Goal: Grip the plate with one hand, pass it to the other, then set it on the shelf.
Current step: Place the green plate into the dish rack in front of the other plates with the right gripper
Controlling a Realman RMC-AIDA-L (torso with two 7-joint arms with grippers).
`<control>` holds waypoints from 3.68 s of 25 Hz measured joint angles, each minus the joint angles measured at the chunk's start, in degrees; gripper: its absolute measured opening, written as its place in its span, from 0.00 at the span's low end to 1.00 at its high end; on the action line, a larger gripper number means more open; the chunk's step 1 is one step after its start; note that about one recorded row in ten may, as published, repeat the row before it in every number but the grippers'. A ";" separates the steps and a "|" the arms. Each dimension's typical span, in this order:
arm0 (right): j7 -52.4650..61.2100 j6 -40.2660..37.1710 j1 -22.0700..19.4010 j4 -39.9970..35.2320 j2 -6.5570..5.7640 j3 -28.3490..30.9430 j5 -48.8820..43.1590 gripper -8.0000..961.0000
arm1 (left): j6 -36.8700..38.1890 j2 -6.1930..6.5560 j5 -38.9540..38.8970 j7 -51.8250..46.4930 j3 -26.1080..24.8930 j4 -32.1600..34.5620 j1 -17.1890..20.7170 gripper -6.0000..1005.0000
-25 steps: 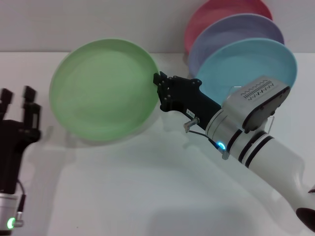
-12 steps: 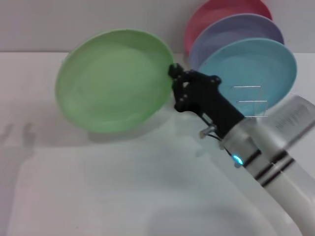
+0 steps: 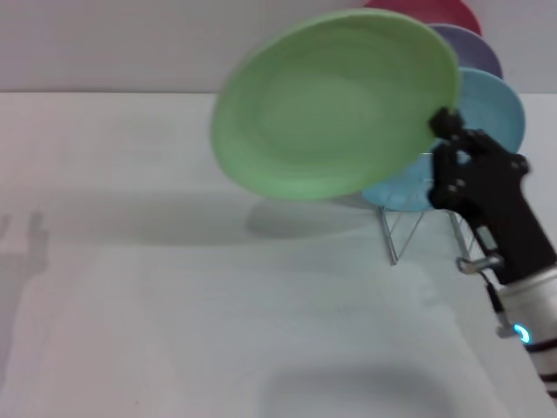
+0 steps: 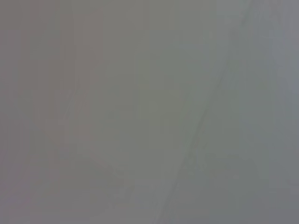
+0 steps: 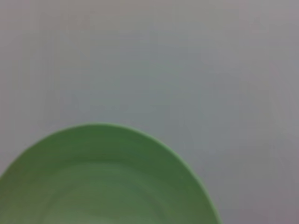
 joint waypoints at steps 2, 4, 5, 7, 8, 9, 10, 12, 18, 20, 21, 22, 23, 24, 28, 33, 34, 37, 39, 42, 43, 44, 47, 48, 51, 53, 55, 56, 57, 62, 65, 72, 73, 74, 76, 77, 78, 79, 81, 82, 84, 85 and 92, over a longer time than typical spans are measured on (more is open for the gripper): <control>0.06 -0.65 -0.71 -0.03 -0.05 0.16 0.02 0.02 | -0.50 0.00 0.03 -0.57 0.05 0.26 -0.13 0.46; 0.37 -1.71 -2.08 -0.16 -0.17 0.48 0.16 0.02 | -1.22 0.01 0.04 -1.17 0.13 0.49 -0.27 0.46; 1.50 -2.36 -3.11 -0.92 -0.33 1.12 0.27 0.02 | -1.86 0.02 0.06 -1.37 0.14 0.54 -0.37 0.46; 2.26 -2.59 -3.48 -1.47 -0.37 1.44 0.28 0.03 | -2.25 0.03 0.06 -1.39 0.13 0.56 -0.42 0.46; 5.86 -2.85 -4.11 -4.65 -0.37 2.32 0.29 0.03 | -2.70 0.03 0.08 -1.40 0.10 0.57 -0.52 0.46; 5.86 -2.85 -4.11 -4.65 -0.37 2.32 0.29 0.03 | -2.70 0.03 0.08 -1.40 0.10 0.57 -0.52 0.46; 9.46 -3.10 -4.22 -7.53 -0.35 2.58 0.29 0.03 | -2.87 0.03 0.08 -1.40 0.09 0.58 -0.56 0.46; 11.81 -3.25 -4.22 -9.71 -0.30 2.63 0.28 0.03 | -2.97 0.03 0.08 -1.40 0.08 0.53 -0.57 0.46; 18.72 -3.27 -4.25 -18.23 -0.09 3.02 0.28 0.03 | -3.72 -0.16 0.06 -1.44 -0.04 -0.59 -0.61 0.46; 19.32 -3.13 -4.29 -18.99 -0.08 2.96 0.28 0.03 | -3.78 -0.19 0.09 -1.44 -0.04 -0.91 -0.64 0.46; 20.01 -3.03 -4.32 -19.85 -0.08 2.88 0.26 0.03 | -3.84 -0.20 0.07 -1.45 -0.04 -1.27 -0.69 0.46; 20.68 -3.01 -4.32 -20.63 -0.08 2.75 0.23 0.03 | -3.87 -0.21 0.10 -1.45 -0.02 -1.58 -0.76 0.46; 21.51 -2.96 -4.33 -21.88 -0.07 2.64 0.15 0.03 | -3.89 -0.22 0.08 -1.46 0.08 -1.95 -0.97 0.46; 21.51 -2.96 -4.33 -21.88 -0.07 2.64 0.15 0.03 | -3.89 -0.22 0.08 -1.46 0.08 -1.95 -0.97 0.46; 21.69 -2.08 -4.17 -23.13 -0.05 3.06 0.19 0.03 | -3.89 -0.28 0.13 -1.37 0.30 -2.86 -1.28 0.46; 21.71 -1.68 -3.70 -23.55 0.02 3.92 0.28 0.02 | -3.89 -0.26 0.16 -1.26 0.40 -3.18 -1.59 0.46; 21.71 -1.68 -3.70 -23.55 0.02 3.92 0.28 0.02 | -3.89 -0.26 0.16 -1.26 0.40 -3.18 -1.59 0.46; 21.72 -1.56 -3.53 -23.67 0.02 4.06 0.31 0.03 | -3.89 -0.24 0.17 -1.42 0.40 -3.17 -1.74 0.46; 21.69 -1.13 -3.44 -23.88 0.02 4.07 0.32 0.03 | -3.89 -0.23 0.17 -1.45 0.37 -3.16 -1.80 0.46; 21.69 -0.43 -3.34 -24.42 -0.02 4.09 0.35 0.03 | -3.79 -0.18 0.22 -1.46 0.36 -3.16 -1.92 0.46; 21.69 -0.11 -3.31 -24.55 -0.03 4.10 0.37 0.03 | -3.76 -0.16 0.25 -1.46 0.37 -3.16 -1.95 0.46; 21.69 -0.11 -3.31 -24.55 -0.03 4.10 0.37 0.02 | -3.76 -0.16 0.25 -1.46 0.37 -3.16 -1.95 0.46; 21.39 0.15 -3.38 -24.65 -0.04 4.11 0.37 0.02 | -3.57 -0.15 0.32 -1.50 0.42 -3.16 -2.00 0.46; 21.37 0.51 -3.45 -24.81 -0.05 4.06 0.32 0.02 | -3.53 -0.15 0.34 -1.52 0.46 -3.16 -2.01 0.46; 21.36 0.91 -3.58 -24.90 -0.06 3.88 0.21 0.03 | -3.48 -0.15 0.34 -1.57 0.47 -3.16 -2.01 0.46; 21.32 1.48 -3.79 -24.93 -0.07 3.55 0.02 0.03 | -3.28 -0.15 0.39 -1.92 0.50 -3.16 -2.02 0.46; 21.30 1.61 -3.84 -24.94 -0.07 3.47 -0.02 0.03 | -3.24 -0.15 0.41 -2.01 0.52 -3.16 -2.02 0.46; 21.27 1.80 -3.92 -24.96 -0.07 3.43 -0.04 0.03 | -3.19 -0.15 0.43 -2.11 0.56 -3.16 -2.02 0.46; 21.26 1.96 -4.00 -24.98 -0.07 3.40 -0.06 0.03 | -3.09 -0.15 0.44 -2.15 0.61 -3.16 -1.98 0.46; 21.15 2.69 -4.17 -24.98 0.00 3.34 -0.11 0.03 | -2.33 -0.13 0.50 -2.39 0.66 -3.16 -1.62 0.46; 21.07 3.54 -4.23 -24.98 0.02 3.32 -0.15 0.03 | -2.20 -0.07 0.52 -2.99 0.65 -3.11 -1.53 0.46; 20.20 4.61 -4.29 -24.69 0.16 3.47 -0.17 0.03 | -1.72 -0.06 0.52 -3.11 0.65 -2.99 -1.41 0.46; 19.63 4.64 -4.29 -24.49 0.23 3.65 -0.09 0.03 | -1.69 -0.06 0.52 -3.12 0.65 -2.93 -1.40 0.46; 19.10 4.65 -4.29 -24.28 0.29 3.79 -0.01 0.03 | -1.69 -0.06 0.52 -3.12 0.65 -2.93 -1.40 0.46; 18.02 4.58 -4.28 -23.86 0.36 3.90 0.11 0.03 | -1.68 -0.06 0.52 -3.12 0.65 -2.88 -1.39 0.46; 17.58 4.44 -4.26 -23.66 0.38 3.92 0.12 0.03 | -1.66 -0.05 0.52 -3.13 0.65 -2.88 -1.40 0.46; 17.01 4.13 -4.25 -23.59 0.38 3.93 0.15 0.03 | -1.61 -0.06 0.52 -3.13 0.65 -2.86 -1.37 0.46; 17.01 4.13 -4.25 -23.59 0.38 3.93 0.15 0.03 | -1.61 -0.06 0.52 -3.13 0.65 -2.86 -1.37 0.46; 16.13 4.00 -4.35 -23.53 0.38 3.94 0.18 0.03 | -1.59 -0.01 0.52 -3.39 0.65 -2.72 -1.32 0.46; 15.64 3.94 -4.43 -23.48 0.38 3.94 0.19 0.03 | -1.59 0.02 0.52 -3.64 0.66 -2.62 -1.30 0.46; 14.64 3.66 -4.69 -23.35 0.38 3.94 0.21 0.03 | -1.59 0.03 0.51 -4.21 0.93 -2.42 -1.30 0.46; 13.82 3.28 -4.96 -23.30 0.37 3.95 0.23 0.03 | -1.59 0.05 0.52 -4.39 1.10 -2.38 -1.30 0.46; 10.28 1.87 -5.89 -23.26 0.37 4.06 0.30 0.03 | -0.99 0.12 0.52 -5.47 1.74 -1.62 -1.31 0.46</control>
